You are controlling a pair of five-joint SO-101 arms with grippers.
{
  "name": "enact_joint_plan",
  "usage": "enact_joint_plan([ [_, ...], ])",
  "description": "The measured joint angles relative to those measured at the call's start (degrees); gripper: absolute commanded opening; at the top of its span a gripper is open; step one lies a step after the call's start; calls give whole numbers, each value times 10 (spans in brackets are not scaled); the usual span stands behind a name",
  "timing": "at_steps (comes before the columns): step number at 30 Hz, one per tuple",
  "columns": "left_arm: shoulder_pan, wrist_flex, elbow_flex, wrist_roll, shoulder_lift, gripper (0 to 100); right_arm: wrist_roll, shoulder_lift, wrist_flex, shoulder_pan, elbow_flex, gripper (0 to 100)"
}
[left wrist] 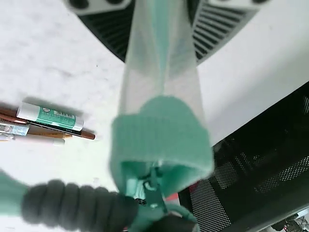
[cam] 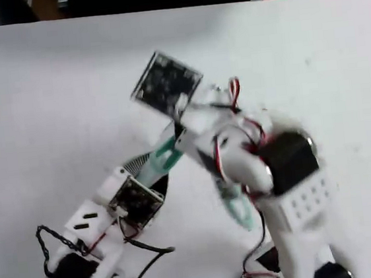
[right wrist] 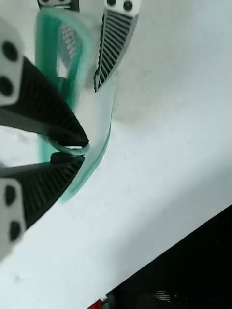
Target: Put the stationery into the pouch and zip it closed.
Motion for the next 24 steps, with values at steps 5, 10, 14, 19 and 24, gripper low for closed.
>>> enact_joint_plan([
  [5,-21,0,0,0,0,23,-1,38,-11,48,-1,19],
  [10,-45,0,-1,0,0,23,-1,74,-48,106,0,19],
  [14,-45,0,-1,0,0,23,-1,101,-79,130,11,19],
  [19,-51,0,-1,0,0,23,-1,114,-95,137,18,76],
  [24,-55,0,-1,1,0,23,-41,83,-45,99,9,411],
])
